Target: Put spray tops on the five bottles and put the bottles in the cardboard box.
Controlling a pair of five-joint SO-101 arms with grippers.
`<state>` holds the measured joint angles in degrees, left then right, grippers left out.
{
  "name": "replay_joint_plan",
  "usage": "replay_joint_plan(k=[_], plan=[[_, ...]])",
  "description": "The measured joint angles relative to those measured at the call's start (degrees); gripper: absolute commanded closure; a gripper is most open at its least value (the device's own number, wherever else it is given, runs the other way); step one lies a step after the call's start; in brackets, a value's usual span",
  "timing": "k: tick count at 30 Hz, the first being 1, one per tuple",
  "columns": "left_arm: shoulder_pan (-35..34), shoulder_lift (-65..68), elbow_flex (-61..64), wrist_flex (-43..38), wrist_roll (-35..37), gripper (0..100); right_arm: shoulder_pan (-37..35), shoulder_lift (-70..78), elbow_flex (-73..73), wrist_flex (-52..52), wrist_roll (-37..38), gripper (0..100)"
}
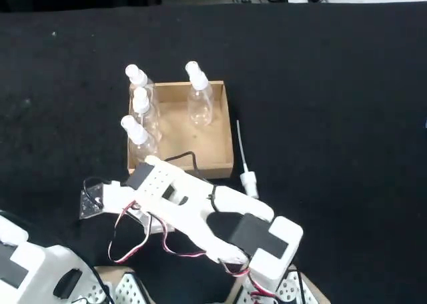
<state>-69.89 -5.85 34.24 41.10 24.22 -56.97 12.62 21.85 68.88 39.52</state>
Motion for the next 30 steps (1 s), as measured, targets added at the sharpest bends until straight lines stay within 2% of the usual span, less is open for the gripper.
replay_joint_plan(k=[8, 12, 30], plan=[[0.0, 0.0, 0.0, 0.0, 0.0, 80, 0.0, 2.2, -1.58, 0.18, -0.09, 74.4], [0.0, 0.0, 0.0, 0.0, 0.0, 80, 0.0, 2.2, -1.67, 1.76, -0.09, 80.5], [0.0, 0.0, 0.0, 0.0, 0.0, 80, 0.0, 2.64, -2.46, 4.4, 2.02, 77.7]])
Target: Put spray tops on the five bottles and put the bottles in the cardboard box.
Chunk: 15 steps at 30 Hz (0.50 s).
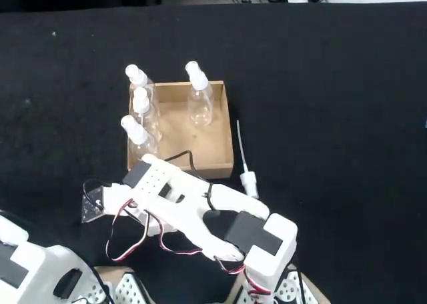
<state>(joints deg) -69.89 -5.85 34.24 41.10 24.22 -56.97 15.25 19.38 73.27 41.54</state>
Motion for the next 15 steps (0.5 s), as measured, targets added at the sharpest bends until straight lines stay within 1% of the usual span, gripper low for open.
replay_joint_plan(k=[5, 8, 11, 15], plan=[[0.0, 0.0, 0.0, 0.0, 0.0, 80, 0.0, 0.0, 0.0, 0.0, 0.0, 72.6], [0.0, 0.0, 0.0, 0.0, 0.0, 80, -0.35, 0.0, 0.0, 0.44, 0.0, 75.4], [0.0, 0.0, 0.0, 0.0, 0.0, 80, -0.35, 0.0, 0.0, 0.44, 0.09, 83.0], [0.0, 0.0, 0.0, 0.0, 0.0, 80, 0.09, 0.0, -0.09, 0.09, 0.09, 99.3]])
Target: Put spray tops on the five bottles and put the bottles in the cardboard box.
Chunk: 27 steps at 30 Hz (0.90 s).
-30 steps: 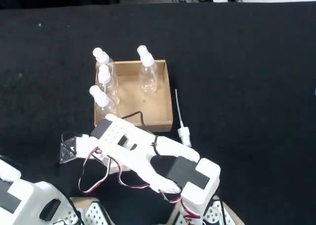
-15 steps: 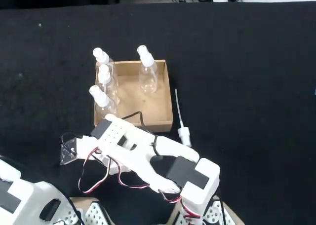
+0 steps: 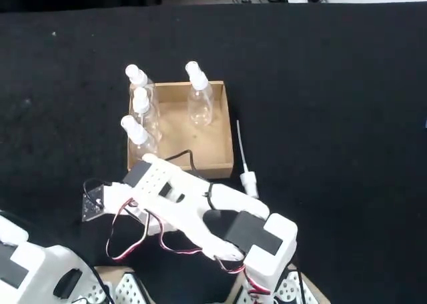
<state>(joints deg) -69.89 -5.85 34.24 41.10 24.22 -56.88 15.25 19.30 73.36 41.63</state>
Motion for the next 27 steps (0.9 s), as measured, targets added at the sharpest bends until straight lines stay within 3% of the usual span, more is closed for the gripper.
replay_joint_plan(k=[8, 13, 17, 21, 27], plan=[[0.0, 0.0, 0.0, 0.0, 0.0, 80, -0.09, -1.93, -0.35, 5.27, -0.26, 98.8], [0.0, 0.0, 0.0, 0.0, 0.0, 80, 0.09, -15.74, -0.44, 9.76, -4.92, 98.8], [0.0, 0.0, 0.0, 0.0, 0.0, 80, 5.1, -29.01, -0.44, 12.75, -10.11, 98.7], [0.0, 0.0, 0.0, 0.0, 0.0, 80, 16.62, -41.58, -0.44, 15.74, -14.15, 98.7], [0.0, 0.0, 0.0, 0.0, 0.0, 80, 48.88, -50.99, 3.16, 10.11, -14.07, 98.7]])
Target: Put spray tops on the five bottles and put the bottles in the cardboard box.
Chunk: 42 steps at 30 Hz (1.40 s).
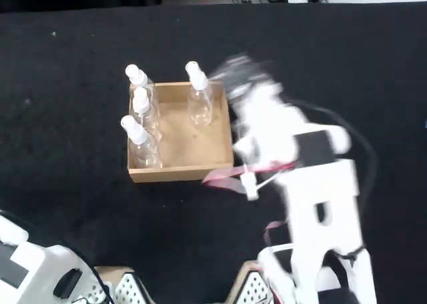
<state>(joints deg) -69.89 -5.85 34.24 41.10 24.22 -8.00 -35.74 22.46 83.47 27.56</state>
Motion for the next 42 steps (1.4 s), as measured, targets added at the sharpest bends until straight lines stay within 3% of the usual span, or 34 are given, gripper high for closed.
replay_joint_plan(k=[4, 6, 9, 13, 18, 24, 32, 38, 42], plan=[[0.0, 0.0, 0.0, 0.0, 0.0, 80, 21.98, -0.09, 14.15, -18.29, 0.0, 98.7], [0.0, 0.0, 0.0, 0.0, 0.0, 80, 29.27, -0.09, 22.33, -28.84, 0.0, 98.7], [0.0, 0.0, 0.0, 0.0, 0.0, 80, 35.43, -0.09, 31.91, -43.25, -2.2, 98.7], [0.0, 0.0, 0.0, 0.0, 0.0, 80, 40.35, -0.09, 41.05, -59.78, -10.81, 98.7], [0.18, 0.0, 0.0, 0.0, 0.0, 80, 43.96, 0.09, 50.99, -82.99, -22.59, 98.7], [0.26, 0.0, 0.0, 0.0, 0.0, 80, 44.48, 0.09, 59.96, -102.68, -25.93, 98.7], [0.26, 0.0, 0.0, 0.0, 0.0, 80, 44.48, 1.85, 61.45, -109.45, -26.2, 98.7], [0.35, 0.0, 0.0, 0.0, 0.0, 80, 45.27, 15.03, 53.1, -110.07, -26.2, 98.7], [0.44, 0.0, 0.0, 0.0, 0.0, 80, 47.38, 24.0, 51.16, -116.48, -27.96, 98.4]])
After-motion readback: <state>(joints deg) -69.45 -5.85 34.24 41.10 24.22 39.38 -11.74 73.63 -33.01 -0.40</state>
